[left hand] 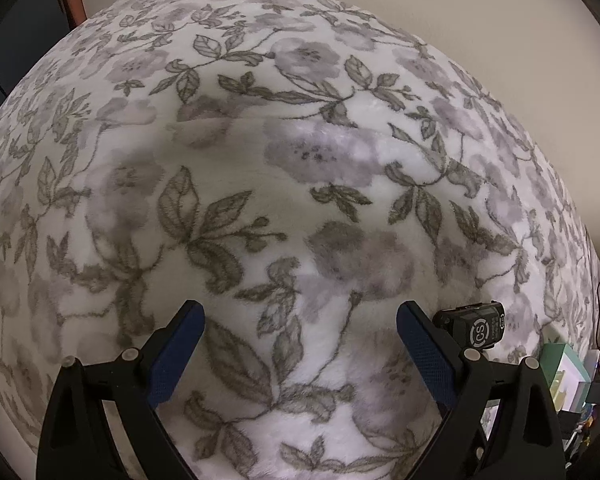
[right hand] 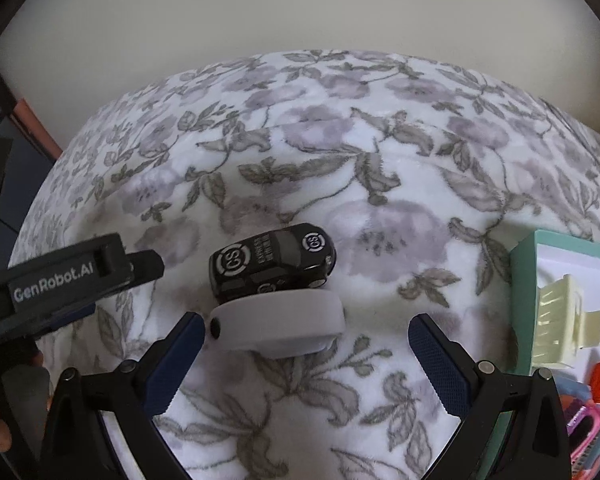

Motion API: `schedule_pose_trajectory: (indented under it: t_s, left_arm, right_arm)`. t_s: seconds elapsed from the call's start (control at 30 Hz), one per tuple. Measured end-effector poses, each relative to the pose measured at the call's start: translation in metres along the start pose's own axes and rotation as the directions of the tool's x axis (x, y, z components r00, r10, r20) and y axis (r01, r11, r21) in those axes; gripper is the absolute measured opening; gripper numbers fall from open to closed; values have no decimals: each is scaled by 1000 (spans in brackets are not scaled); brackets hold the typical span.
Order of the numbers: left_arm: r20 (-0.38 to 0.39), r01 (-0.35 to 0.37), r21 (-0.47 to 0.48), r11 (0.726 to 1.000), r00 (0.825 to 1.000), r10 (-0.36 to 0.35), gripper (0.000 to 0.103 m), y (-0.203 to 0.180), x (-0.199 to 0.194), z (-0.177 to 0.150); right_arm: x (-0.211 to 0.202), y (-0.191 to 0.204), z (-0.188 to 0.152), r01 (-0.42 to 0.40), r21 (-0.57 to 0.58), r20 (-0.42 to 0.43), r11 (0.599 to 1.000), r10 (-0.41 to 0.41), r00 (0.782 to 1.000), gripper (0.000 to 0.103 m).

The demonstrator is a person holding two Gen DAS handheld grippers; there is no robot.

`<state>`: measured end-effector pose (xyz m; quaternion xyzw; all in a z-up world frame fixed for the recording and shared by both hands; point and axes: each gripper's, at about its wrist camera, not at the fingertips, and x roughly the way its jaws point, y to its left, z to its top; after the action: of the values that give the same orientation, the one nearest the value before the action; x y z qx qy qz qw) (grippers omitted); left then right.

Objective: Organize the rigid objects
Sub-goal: 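Grasp the black toy car with the left tool while the right tool grasps the white bracelet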

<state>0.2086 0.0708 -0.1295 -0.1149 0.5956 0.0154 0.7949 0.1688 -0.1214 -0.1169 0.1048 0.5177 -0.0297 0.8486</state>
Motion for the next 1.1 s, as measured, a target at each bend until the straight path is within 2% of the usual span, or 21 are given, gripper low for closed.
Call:
schedule_pose_trajectory:
  t_s: [0.13, 0.33, 0.77, 0.93, 1.1]
  left_arm:
    - [-8, 13, 9, 1000, 1000, -13, 97, -8, 4, 3]
    - [-18, 40, 24, 999, 999, -39, 97, -17, 6, 2]
    - [-16, 154, 76, 985, 988, -153, 97, -50, 4, -2]
    - [-19, 169, 129, 977, 986, -168, 97, -76, 11, -7]
    - [-8, 191, 130, 973, 981, -192, 97, -90, 16, -7]
  right_arm:
    - [-1, -6, 2, -24, 35, 14, 999, 23, 1000, 86]
    - [-3, -12, 3, -45, 56, 11, 997, 44, 999, 70]
    - [-17, -49, 9, -28, 136, 33, 990, 24, 999, 69]
    - [-28, -64, 13, -26, 165, 57, 986, 16, 998, 69]
    - [-38, -72, 17, 2, 159, 78, 987, -14, 997, 69]
